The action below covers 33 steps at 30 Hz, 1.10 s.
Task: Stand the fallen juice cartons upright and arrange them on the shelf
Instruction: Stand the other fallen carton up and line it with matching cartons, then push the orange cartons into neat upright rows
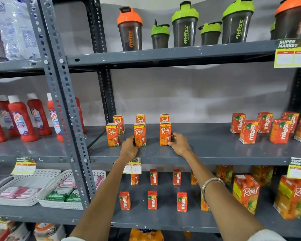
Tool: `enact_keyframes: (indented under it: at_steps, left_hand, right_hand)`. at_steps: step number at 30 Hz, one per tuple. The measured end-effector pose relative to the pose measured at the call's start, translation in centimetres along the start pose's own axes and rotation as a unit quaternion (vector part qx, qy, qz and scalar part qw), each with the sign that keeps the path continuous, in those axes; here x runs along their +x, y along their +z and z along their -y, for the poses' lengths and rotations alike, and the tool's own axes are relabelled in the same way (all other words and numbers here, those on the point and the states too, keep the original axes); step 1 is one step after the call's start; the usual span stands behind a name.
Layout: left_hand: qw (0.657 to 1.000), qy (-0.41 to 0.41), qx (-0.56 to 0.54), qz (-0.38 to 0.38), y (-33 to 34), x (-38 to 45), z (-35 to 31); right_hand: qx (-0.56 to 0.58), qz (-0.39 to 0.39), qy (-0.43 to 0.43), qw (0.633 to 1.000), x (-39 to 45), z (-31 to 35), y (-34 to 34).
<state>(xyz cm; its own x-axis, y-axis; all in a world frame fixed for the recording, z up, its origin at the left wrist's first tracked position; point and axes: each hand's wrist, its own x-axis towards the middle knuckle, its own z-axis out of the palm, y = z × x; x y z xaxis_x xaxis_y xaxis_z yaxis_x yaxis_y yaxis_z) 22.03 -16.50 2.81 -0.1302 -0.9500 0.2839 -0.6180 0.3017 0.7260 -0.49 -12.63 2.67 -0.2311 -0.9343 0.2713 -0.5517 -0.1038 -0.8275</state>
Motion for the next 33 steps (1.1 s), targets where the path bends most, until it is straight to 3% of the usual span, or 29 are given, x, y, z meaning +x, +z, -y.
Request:
enact_keyframes:
  at_steps: [5, 8, 10, 17, 24, 27, 33]
  left_hand:
    - [0.998, -0.002, -0.029, -0.047, -0.3, -1.3, -0.6]
    - [0.978, 0.098, -0.004, -0.182, -0.1, -4.1, -2.1]
    - [0.957, 0.175, -0.004, -0.233, 1.0, -6.0, -3.9]
    - [0.953, 0.230, -0.156, -0.121, 12.2, -9.1, -14.1]
    - [0.959, 0.185, -0.215, -0.020, 23.6, -9.1, -25.2]
    - [0.968, 0.140, -0.208, -0.006, 26.9, -9.2, -28.9]
    - [0.990, 0.038, -0.116, 0.067, 30.1, -7.1, -30.1]
  right_hand:
    - [0.007, -0.004, 0.009, 1.000, -0.3, 0.3, -0.2]
    - [0.021, -0.042, -0.017, 0.999, -2.2, 0.4, -1.2]
    - [0.034, -0.082, -0.066, 0.994, -4.2, -0.1, -2.6]
    - [0.060, -0.237, -0.156, 0.957, -10.3, -5.7, -13.3]
    - [-0.008, -0.310, -0.140, 0.940, -10.0, -13.6, -26.5]
    - [-0.048, -0.303, -0.097, 0.947, -9.1, -16.5, -31.9]
    - [-0.102, -0.145, 0.029, 0.984, -6.6, -19.6, -36.9]
